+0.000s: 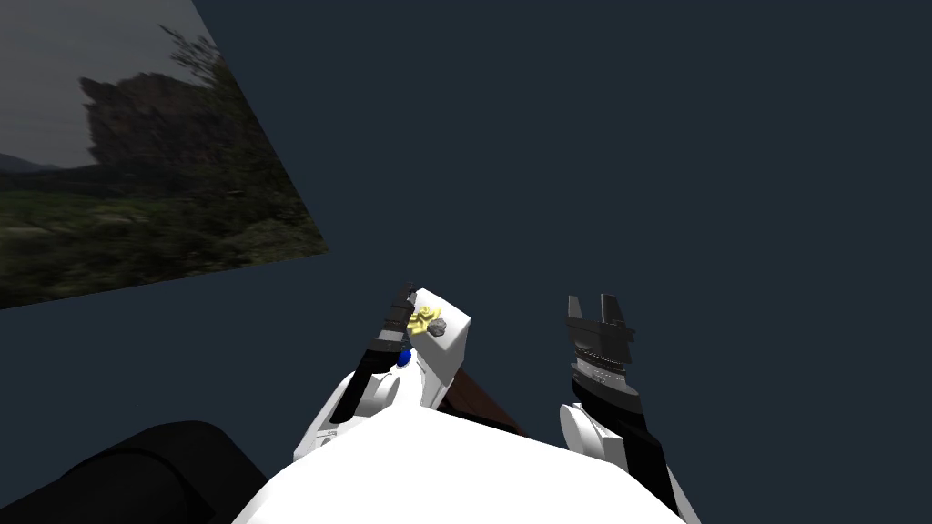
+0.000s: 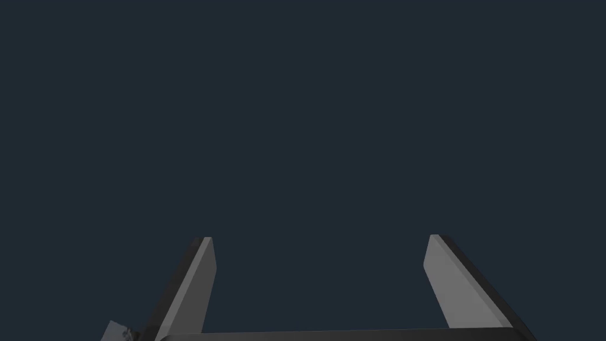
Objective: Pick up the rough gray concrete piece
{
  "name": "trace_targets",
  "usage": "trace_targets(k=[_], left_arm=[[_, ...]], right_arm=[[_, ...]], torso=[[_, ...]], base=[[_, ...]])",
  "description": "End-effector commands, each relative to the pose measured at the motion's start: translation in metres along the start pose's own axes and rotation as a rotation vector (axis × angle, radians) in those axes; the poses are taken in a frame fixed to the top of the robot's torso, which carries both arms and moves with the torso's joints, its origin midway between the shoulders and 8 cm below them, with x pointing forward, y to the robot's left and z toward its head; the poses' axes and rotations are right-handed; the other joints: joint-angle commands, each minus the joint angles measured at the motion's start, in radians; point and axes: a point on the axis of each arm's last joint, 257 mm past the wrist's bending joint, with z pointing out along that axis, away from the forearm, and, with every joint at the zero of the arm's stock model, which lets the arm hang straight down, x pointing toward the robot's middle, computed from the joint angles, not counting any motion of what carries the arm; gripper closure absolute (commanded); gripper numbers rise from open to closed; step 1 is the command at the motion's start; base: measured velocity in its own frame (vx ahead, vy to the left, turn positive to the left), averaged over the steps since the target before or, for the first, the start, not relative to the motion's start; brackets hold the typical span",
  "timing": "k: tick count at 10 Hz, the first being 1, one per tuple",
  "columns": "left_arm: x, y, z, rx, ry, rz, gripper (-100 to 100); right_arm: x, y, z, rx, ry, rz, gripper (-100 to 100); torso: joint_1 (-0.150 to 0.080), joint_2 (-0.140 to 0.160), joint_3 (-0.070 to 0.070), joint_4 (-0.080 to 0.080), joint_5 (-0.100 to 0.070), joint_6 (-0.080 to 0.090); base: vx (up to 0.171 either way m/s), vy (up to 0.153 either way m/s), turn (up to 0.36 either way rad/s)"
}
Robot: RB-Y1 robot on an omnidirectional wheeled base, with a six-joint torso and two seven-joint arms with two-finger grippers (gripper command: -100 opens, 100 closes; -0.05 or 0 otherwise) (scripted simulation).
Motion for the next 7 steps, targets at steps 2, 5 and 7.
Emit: trace_targets(k=[2, 5, 7], left_arm=[[0.002, 0.02, -0.002, -0.076, 0.02, 0.007, -100], [0.002, 0.033, -0.005, -0.126, 0.029, 0.009, -100], [0.002, 0.052, -0.01, -0.202, 0.04, 0.01, -100]], right_arm=[[0.0, 0.0, 0.0, 0.0, 0.0, 0.0, 0], [0.0, 0.0, 0.0, 0.0, 0.0, 0.0, 0], [0.0, 0.0, 0.0, 0.0, 0.0, 0.0, 0]], torso=[[0.0, 0.0, 0.0, 0.0, 0.0, 0.0], [-0.001, 0.0, 0.0, 0.0, 0.0, 0.0], [0.0, 0.0, 0.0, 0.0, 0.0, 0.0]], base=[[-0.004, 0.019, -0.02], [-0.001, 0.015, -0.016], [-0.007, 0.026, -0.033]])
